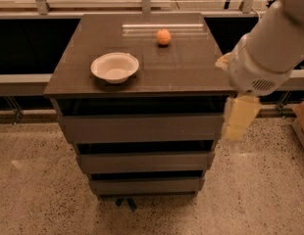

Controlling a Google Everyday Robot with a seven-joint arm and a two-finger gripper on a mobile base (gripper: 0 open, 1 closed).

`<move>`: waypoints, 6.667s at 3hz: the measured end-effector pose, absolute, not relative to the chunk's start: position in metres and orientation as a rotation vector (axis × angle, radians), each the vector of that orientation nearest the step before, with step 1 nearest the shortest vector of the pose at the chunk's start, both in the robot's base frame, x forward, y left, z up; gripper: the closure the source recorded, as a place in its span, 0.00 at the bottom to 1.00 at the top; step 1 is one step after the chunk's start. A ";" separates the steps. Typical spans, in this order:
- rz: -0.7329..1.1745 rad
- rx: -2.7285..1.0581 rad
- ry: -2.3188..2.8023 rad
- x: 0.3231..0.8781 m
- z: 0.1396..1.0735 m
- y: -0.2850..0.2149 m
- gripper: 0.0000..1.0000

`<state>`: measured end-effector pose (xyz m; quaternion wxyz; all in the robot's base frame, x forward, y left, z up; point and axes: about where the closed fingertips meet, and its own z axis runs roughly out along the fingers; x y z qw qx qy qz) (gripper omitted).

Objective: Open top drawer

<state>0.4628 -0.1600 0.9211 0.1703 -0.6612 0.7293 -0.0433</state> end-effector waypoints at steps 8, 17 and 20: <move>-0.238 -2.120 1.685 0.513 0.671 -0.027 0.00; -0.149 -2.097 1.632 0.577 0.654 -0.003 0.22; 0.023 -2.114 1.642 0.519 0.683 0.020 0.00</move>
Offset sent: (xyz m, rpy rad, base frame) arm 0.0198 0.1036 -0.1572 0.2789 -0.2271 0.1968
